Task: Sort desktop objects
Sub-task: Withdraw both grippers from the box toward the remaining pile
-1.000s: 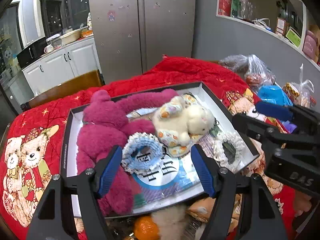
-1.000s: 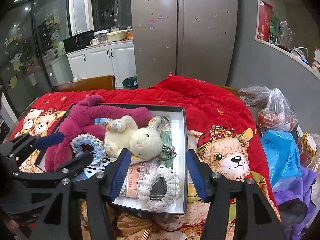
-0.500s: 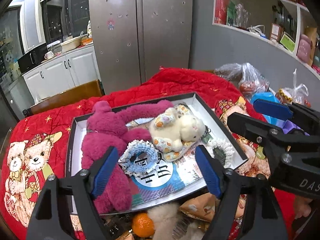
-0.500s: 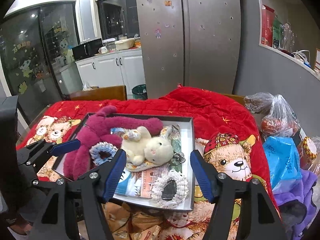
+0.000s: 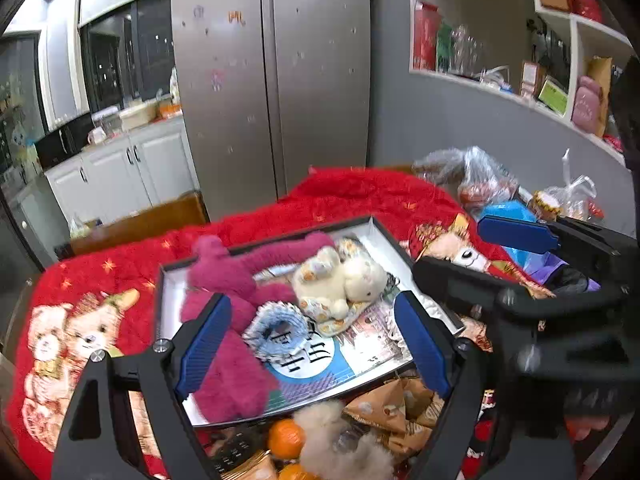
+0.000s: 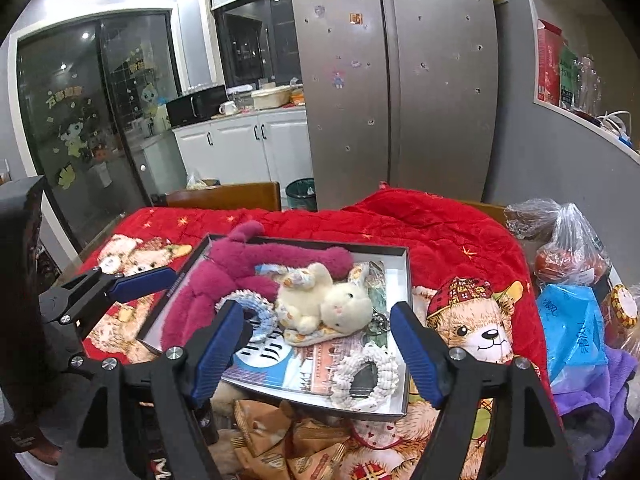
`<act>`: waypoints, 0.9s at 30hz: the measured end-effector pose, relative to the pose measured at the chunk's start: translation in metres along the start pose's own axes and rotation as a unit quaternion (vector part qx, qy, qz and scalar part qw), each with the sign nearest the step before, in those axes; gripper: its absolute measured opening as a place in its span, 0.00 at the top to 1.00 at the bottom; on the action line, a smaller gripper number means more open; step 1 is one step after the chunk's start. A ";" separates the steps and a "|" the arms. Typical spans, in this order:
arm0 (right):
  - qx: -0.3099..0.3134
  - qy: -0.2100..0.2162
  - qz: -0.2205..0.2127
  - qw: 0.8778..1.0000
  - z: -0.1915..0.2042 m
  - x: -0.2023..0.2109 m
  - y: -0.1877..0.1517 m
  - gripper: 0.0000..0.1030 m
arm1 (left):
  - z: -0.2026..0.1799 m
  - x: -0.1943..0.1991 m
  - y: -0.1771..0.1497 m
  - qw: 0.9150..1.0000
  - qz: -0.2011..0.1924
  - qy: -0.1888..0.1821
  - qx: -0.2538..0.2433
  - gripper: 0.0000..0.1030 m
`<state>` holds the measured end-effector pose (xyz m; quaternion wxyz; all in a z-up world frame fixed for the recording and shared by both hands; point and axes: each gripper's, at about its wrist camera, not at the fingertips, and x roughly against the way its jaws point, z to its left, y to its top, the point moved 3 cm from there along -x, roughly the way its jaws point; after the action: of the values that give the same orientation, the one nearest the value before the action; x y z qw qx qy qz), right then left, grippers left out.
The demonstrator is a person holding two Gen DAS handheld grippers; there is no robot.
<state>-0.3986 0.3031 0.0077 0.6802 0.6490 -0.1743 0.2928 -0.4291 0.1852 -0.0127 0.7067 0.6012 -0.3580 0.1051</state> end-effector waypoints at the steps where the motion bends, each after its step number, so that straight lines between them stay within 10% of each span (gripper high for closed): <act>1: -0.004 0.000 -0.005 1.000 0.000 0.006 0.003 0.24 | 0.002 0.013 0.002 1.000 -0.013 0.005 0.002 0.18; 15: -0.008 -0.012 -0.074 0.997 0.009 0.125 0.007 0.21 | 0.052 0.173 -0.027 0.991 -0.101 0.073 0.056 0.06; 19: -0.031 0.002 -0.106 0.994 0.011 0.159 -0.013 0.21 | 0.074 0.203 -0.065 0.981 -0.115 0.136 0.080 0.02; 27: 0.000 -0.006 -0.120 0.993 0.029 0.176 -0.074 0.18 | 0.096 0.203 -0.165 0.979 -0.059 0.136 0.144 0.01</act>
<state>-0.2127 0.3055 0.0611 0.7096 0.6669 -0.0989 0.2049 -0.2239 -0.0028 -0.0099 0.6600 0.6965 -0.2038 0.1942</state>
